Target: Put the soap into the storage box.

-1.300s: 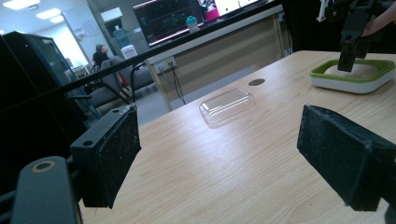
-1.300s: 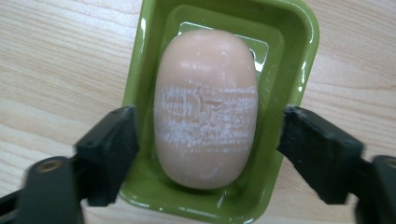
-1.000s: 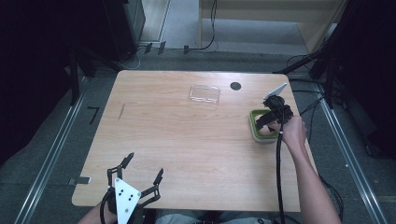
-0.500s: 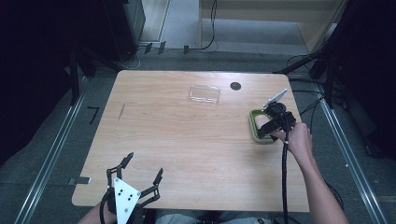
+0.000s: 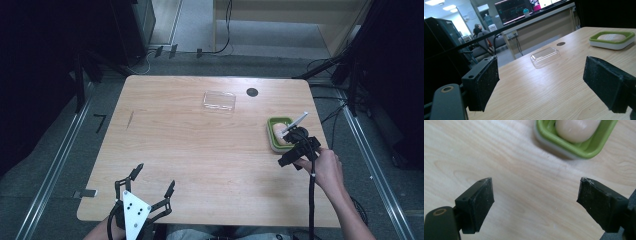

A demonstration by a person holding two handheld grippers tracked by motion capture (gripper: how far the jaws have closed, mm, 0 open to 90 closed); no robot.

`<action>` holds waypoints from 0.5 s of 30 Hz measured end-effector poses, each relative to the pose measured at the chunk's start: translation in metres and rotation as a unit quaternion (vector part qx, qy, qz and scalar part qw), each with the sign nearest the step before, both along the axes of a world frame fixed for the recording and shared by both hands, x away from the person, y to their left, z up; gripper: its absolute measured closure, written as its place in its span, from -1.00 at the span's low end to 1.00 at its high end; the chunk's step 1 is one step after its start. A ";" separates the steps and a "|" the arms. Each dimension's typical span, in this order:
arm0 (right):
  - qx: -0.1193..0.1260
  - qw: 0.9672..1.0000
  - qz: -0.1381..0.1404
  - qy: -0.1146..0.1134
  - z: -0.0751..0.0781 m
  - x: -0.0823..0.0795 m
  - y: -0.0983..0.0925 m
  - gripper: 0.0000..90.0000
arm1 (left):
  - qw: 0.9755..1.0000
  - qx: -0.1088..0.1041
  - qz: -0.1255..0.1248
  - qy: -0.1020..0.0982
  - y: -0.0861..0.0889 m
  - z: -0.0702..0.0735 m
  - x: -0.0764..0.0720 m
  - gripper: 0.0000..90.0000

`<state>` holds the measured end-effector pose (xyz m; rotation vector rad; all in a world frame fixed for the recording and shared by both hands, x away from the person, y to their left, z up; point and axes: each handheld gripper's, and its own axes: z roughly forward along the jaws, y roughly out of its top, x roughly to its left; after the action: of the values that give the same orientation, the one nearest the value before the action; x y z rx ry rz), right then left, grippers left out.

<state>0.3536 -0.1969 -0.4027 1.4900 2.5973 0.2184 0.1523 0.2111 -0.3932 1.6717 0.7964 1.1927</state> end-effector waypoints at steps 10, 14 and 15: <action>0.004 1.000 0.012 0.009 -0.015 -0.034 0.002 -0.69 | 1.000 -0.002 0.001 0.000 0.000 0.000 0.000 -0.69; 0.004 1.000 0.014 0.017 -0.023 -0.048 0.002 -0.69 | 1.000 0.000 0.000 0.000 0.000 0.000 0.000 -0.69; 0.004 1.000 0.018 0.014 -0.026 -0.052 0.001 -0.70 | 1.000 -0.002 0.002 0.000 0.000 0.000 0.000 -0.69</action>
<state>0.3016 -0.1959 -0.4289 1.4606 2.6510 0.2142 0.1522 0.2112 -0.3932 1.6669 0.8011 1.1927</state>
